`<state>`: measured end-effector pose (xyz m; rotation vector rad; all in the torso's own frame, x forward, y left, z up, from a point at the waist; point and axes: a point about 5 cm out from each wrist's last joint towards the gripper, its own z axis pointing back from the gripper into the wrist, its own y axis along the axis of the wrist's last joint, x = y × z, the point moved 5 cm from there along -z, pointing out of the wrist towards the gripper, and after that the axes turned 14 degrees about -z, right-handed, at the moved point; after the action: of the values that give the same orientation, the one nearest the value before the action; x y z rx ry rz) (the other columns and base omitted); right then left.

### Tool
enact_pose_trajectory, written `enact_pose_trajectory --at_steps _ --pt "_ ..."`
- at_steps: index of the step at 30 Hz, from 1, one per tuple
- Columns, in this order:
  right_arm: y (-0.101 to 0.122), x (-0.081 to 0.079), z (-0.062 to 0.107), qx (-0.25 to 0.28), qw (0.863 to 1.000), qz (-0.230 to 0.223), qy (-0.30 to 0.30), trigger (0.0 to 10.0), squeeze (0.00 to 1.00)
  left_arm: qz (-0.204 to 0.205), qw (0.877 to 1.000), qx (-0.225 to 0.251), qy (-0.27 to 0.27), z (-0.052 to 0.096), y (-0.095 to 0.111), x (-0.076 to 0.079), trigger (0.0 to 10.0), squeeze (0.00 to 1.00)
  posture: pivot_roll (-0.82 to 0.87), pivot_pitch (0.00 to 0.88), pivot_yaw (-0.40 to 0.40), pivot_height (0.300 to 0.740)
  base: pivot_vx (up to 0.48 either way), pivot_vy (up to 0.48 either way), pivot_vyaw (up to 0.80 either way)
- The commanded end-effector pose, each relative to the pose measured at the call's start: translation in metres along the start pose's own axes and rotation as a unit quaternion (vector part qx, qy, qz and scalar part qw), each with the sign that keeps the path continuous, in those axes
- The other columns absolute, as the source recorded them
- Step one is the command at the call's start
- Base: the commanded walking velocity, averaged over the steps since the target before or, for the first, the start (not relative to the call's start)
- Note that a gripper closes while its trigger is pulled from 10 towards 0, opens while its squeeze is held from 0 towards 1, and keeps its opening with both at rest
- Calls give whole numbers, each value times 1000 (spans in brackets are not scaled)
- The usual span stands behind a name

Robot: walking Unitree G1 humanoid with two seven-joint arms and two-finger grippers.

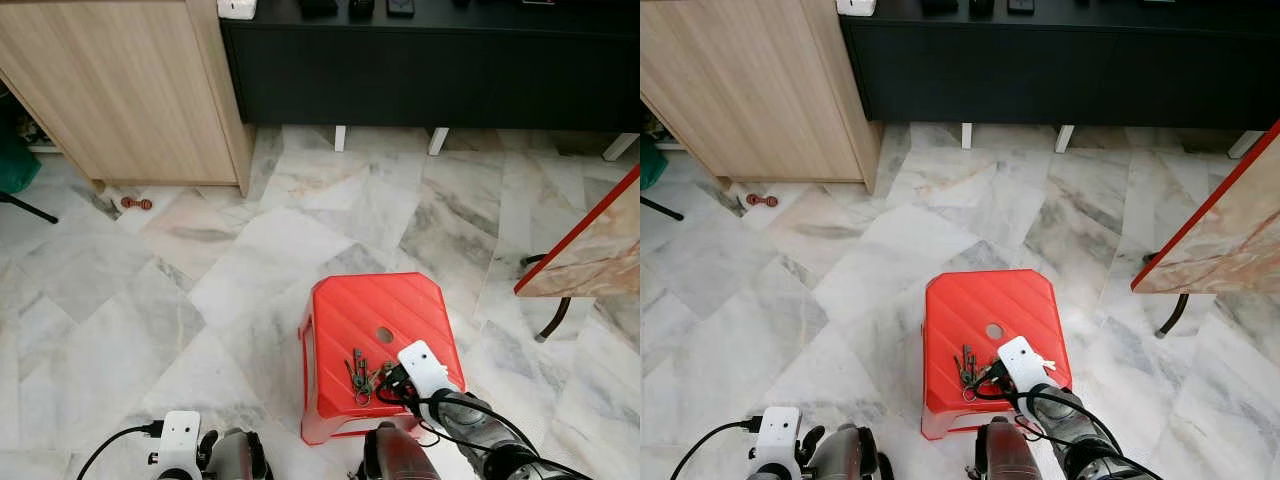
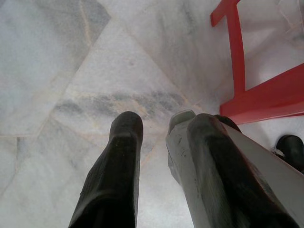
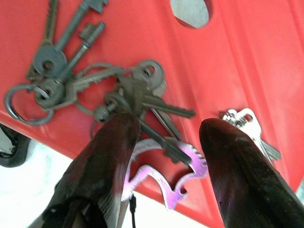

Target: Hang keys on a hook

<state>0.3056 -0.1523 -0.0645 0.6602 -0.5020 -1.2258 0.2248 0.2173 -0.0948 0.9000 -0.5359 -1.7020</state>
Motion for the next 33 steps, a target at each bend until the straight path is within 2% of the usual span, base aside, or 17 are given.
enact_pose_trajectory --at_steps 1,7,22,23,24,25,33 --pt "-17 1 2 -24 1000 -7 1 10000 0 -1 987 -142 -70 37 -82 41 10000 0 34 273 -77 652 0 0 0" --pt "-27 -6 2 -48 999 -3 22 10000 0 -1 987 -144 -69 39 -84 41 10000 0 35 277 -76 652 0 0 0" --pt "-36 -9 3 -63 998 -3 29 10000 0 -2 987 -146 -72 43 -88 43 10000 0 44 297 -75 652 0 0 0" --pt "-37 -9 3 -64 998 -3 28 8549 0 -3 987 -147 -72 44 -89 44 10000 0 56 293 -71 652 0 0 0" --pt "-38 -9 4 -65 997 -3 28 4941 0 -4 986 -147 -73 44 -89 44 10000 0 55 294 -70 652 0 0 0" --pt "-38 -9 4 -65 998 -5 26 0 0 -5 986 -147 -73 44 -90 44 10000 0 54 296 -70 652 0 0 0" --pt "-41 -13 3 -68 997 -9 31 0 0 -7 987 -147 -70 44 -90 41 10000 0 46 303 -71 652 0 0 0"
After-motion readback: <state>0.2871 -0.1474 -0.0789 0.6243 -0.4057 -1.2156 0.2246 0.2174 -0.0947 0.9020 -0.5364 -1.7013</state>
